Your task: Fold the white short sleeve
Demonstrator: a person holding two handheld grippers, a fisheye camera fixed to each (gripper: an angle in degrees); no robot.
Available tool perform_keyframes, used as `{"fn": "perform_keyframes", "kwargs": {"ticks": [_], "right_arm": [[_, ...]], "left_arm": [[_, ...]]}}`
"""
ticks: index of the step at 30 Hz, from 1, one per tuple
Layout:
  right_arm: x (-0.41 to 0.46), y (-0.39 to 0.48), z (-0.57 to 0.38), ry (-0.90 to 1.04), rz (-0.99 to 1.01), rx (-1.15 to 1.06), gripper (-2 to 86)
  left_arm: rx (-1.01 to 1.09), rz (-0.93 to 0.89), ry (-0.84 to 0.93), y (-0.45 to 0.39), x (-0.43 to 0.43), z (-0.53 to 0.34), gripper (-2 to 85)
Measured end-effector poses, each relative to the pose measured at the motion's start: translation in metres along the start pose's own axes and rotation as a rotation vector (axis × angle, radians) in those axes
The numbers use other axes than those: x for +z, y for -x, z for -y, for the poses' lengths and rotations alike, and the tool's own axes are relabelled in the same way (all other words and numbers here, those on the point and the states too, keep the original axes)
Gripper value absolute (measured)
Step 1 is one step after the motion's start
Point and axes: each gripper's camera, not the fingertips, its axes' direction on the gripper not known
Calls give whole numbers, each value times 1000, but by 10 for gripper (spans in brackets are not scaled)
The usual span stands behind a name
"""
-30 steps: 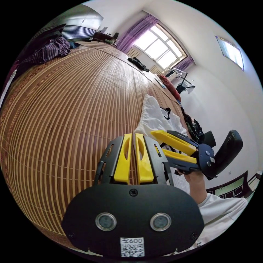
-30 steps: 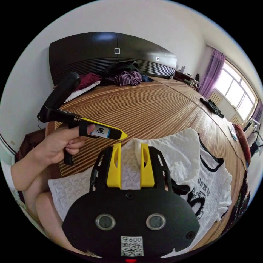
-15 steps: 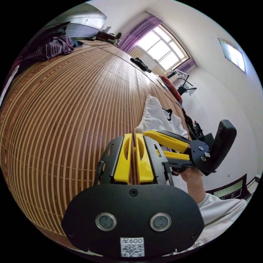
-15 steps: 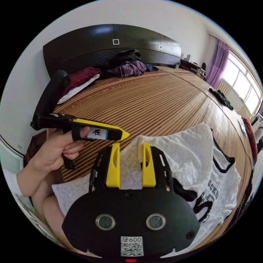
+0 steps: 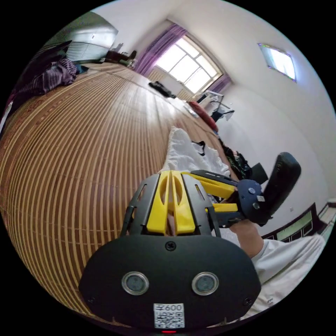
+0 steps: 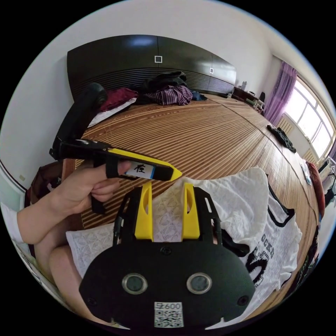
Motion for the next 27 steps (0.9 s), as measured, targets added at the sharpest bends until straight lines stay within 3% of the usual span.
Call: {"fn": "perform_keyframes", "kwargs": {"ticks": [6,10,12,16,19,21,24,27], "right_arm": [[-25,18,3,-72,-12,-151,107],[-56,-1,5,-77,86,-287,86],[-67,-38,16,-97,57,-227,74],[-46,-162,65,-44,-201,94,17],[-10,-237,108,36,-174,236,-4],[18,-256,130,100,-124,215,-6],[75,-268,156,286,-248,158,-8],[87,-278,172,205,-209,165,-8]], "left_arm": [[-13,-31,-29,-5,-11,-4,3],[-91,-74,-9,10,-5,-11,2],[-83,-74,-10,9,-1,-13,1],[-35,-96,100,-4,30,-8,1],[-50,-2,146,-8,50,-11,1],[-77,23,168,-5,58,-12,1],[-85,10,181,2,65,-12,1],[-109,2,191,11,72,-14,2]]}}
